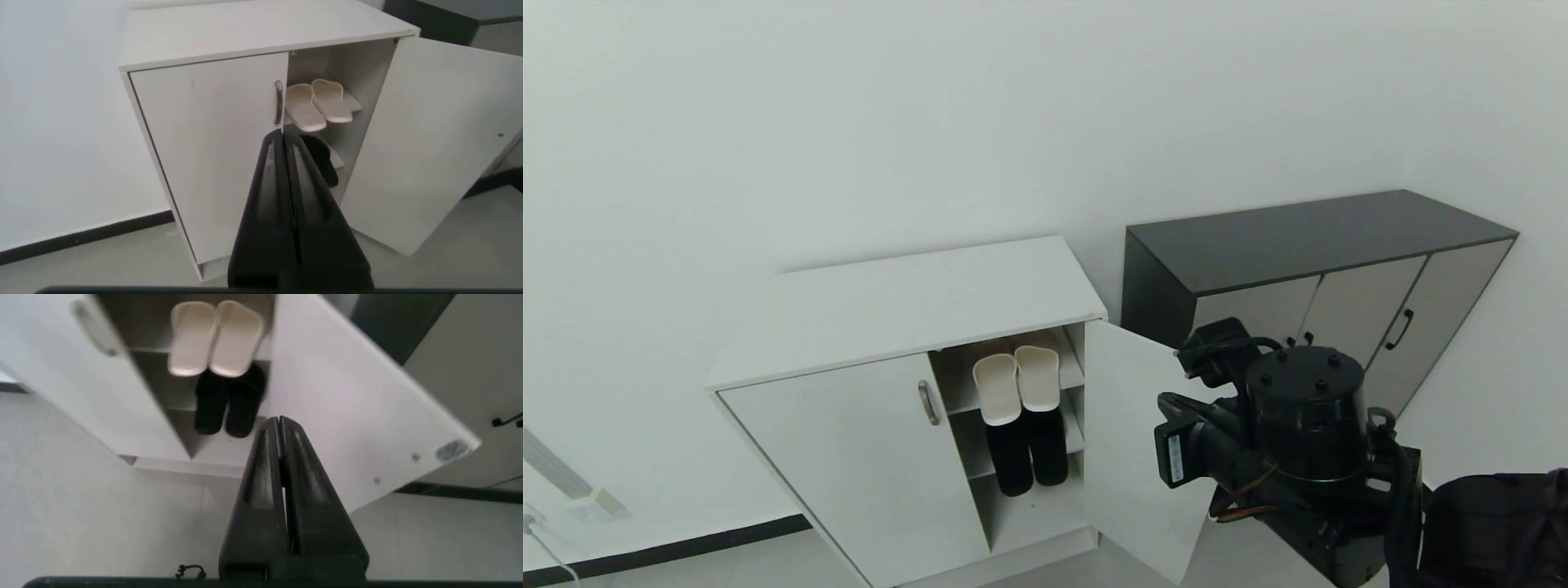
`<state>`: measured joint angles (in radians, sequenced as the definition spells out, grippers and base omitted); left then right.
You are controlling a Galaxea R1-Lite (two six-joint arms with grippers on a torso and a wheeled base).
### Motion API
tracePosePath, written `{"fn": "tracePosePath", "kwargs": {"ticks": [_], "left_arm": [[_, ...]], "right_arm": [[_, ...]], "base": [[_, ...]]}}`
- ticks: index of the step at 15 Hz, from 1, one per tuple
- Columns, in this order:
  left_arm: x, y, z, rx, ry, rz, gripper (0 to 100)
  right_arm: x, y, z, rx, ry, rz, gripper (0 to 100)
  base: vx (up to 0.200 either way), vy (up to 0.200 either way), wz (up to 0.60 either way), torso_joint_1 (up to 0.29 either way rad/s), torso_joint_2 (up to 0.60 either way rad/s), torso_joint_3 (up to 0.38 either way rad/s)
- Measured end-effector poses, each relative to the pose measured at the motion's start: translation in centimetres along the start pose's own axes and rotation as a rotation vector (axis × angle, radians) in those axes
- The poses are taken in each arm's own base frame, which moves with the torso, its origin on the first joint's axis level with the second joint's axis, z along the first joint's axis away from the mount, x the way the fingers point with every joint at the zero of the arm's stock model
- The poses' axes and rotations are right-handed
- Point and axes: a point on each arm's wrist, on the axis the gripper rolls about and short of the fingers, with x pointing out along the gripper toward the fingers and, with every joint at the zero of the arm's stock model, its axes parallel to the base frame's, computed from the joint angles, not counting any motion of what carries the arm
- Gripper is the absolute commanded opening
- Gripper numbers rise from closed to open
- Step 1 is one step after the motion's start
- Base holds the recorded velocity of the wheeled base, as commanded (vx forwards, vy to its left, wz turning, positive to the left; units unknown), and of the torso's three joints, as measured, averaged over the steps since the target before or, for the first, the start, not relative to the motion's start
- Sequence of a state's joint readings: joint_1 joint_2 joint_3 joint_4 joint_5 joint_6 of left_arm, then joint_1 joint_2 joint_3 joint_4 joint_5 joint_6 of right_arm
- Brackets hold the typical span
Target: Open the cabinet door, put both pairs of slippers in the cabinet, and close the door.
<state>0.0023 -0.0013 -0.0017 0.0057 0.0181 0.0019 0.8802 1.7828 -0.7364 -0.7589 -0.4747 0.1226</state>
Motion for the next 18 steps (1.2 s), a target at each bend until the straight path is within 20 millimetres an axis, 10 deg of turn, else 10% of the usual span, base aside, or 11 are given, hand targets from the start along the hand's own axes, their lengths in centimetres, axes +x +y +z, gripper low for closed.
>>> {"fn": "tracePosePath", "kwargs": {"ticks": [8, 18], "left_arm": [[0.0, 0.0, 0.0, 0.001, 0.000, 0.000, 0], [0.0, 0.0, 0.0, 0.001, 0.000, 0.000, 0]], "right_arm": [[1.6, -1.6, 0.9, -0.012, -0.018, -0.062, 0], [10.9, -11.4, 4.1, 0.087, -0.019, -0.171, 0]], "base": [[0.000, 0.000, 0.00, 0.000, 0.00, 0.000], [0.000, 0.000, 0.00, 0.000, 0.00, 0.000]]}}
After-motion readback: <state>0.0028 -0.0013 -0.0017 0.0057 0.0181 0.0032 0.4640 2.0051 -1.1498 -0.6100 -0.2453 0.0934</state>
